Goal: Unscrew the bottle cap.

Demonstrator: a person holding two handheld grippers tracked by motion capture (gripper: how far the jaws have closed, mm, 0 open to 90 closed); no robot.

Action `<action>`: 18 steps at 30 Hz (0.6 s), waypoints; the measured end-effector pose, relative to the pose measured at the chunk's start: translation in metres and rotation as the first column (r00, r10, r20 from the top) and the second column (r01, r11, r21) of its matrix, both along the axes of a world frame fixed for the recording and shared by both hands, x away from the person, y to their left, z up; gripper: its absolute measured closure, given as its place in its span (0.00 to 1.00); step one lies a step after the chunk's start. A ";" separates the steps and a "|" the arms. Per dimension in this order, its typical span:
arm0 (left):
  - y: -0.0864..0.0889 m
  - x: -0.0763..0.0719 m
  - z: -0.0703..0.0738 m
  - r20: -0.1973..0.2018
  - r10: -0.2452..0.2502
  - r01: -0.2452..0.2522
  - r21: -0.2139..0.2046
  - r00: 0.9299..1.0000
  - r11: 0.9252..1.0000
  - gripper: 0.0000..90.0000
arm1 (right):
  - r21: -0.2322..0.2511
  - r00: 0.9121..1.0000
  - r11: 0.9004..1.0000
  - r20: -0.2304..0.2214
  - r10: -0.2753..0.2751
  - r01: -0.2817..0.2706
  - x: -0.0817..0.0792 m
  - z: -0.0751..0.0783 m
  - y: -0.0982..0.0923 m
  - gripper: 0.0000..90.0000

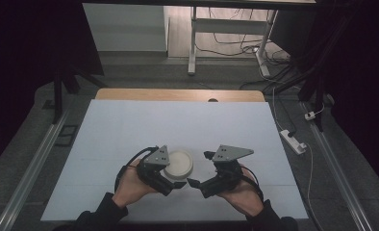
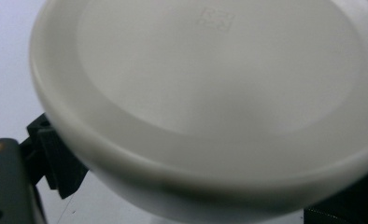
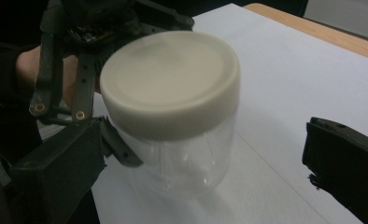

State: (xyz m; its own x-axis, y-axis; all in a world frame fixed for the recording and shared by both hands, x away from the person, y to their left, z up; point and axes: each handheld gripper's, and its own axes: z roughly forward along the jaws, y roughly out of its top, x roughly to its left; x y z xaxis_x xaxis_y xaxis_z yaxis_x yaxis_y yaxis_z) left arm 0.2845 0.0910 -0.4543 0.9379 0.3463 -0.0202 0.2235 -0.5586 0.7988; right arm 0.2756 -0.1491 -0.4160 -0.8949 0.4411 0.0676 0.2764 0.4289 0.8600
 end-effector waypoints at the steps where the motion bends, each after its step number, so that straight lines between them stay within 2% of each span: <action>1: 0.000 0.000 0.000 0.001 -0.004 0.004 0.003 1.000 1.000 0.08 | 0.000 1.000 1.000 0.002 0.009 -0.009 0.001 0.001 0.002 0.00; 8: -0.001 -0.001 0.001 0.000 -0.021 0.021 0.003 1.000 1.000 0.08 | -0.007 0.999 0.999 0.026 0.046 -0.046 0.005 0.003 0.019 0.00; 13: -0.003 -0.003 0.002 -0.003 -0.031 0.031 0.003 1.000 1.000 0.08 | 0.011 0.997 0.997 0.013 0.076 -0.076 0.008 0.002 0.028 0.00; 18: -0.004 -0.005 0.003 -0.002 -0.049 0.049 0.000 0.999 0.999 0.08 | 0.008 0.994 0.994 0.015 0.108 -0.108 0.009 0.000 0.037 0.02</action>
